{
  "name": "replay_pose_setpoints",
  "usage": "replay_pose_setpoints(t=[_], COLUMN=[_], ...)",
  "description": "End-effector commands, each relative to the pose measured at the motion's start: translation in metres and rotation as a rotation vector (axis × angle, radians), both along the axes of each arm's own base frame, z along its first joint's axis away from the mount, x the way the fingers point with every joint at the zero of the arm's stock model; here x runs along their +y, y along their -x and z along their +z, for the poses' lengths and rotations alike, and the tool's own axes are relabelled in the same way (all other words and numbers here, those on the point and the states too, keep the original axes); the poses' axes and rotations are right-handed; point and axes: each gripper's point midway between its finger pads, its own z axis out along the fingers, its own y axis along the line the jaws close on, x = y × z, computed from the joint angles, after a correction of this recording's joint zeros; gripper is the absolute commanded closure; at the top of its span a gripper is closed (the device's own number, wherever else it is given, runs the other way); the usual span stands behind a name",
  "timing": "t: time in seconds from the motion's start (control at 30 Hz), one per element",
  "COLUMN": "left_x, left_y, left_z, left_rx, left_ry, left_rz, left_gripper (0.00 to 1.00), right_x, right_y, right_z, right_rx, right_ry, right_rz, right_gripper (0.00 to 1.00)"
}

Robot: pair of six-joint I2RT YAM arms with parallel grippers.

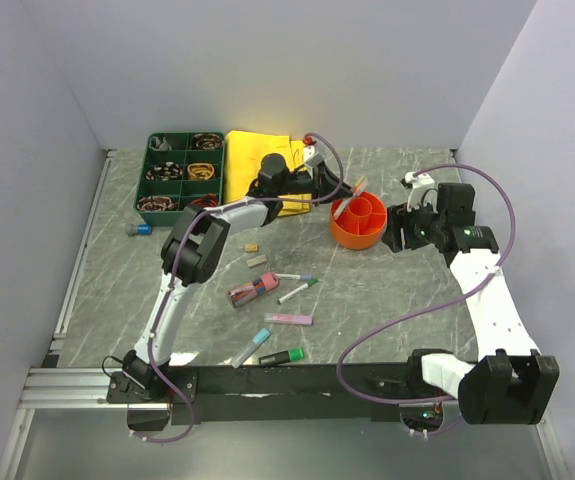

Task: Sort the stationery into containers
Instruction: Place the pen in the storage box, then pick up the pen from the center of the board.

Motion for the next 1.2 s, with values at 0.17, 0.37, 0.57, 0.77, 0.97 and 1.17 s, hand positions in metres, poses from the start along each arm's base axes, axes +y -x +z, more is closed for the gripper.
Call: replay_pose_setpoints(t=[0.17,0.37,0.57,0.77,0.97,1.17], left_x=[0.046,0.077,0.114,0.161,0.173,0.154], left_y=[0.023,0.048,0.088,0.121,0.142,0.149], left_z=[0.042,0.043,0.024,-0.053,-0.104,-0.122], left_rx=[-0.060,-0.025,-0.053,-0.007,0.084,0.024], left_ry=[-0.015,-0.117,-0.302,-0.680,-0.933,-0.980], left_rz=[-0.016,0.013,0.036,0.026,-0.001,0.012], left_gripper=[0.61,0.47,0.37,0.40,0.48,0.47], right_x=[-0.002,-0.001,0.001,0.004,0.006,0.008], right_y=[-0.020,-0.027,-0.021,-0.011,-0.009,-0.004], right_z=[0.014,0.018,0.011,0.003,0.003,0.000], right_rx=[-0.050,-0.074,-0.077,-0.063,-0.068,-0.063], right_ry=[-0.015,-0.025,-0.036,-0.043,-0.043,-0.045], right_rz=[-0.023,-0.024,-0.022,-0.001,0.017,0.029], right_gripper=[0.30,0.30,0.29,0.29,0.29,0.29])
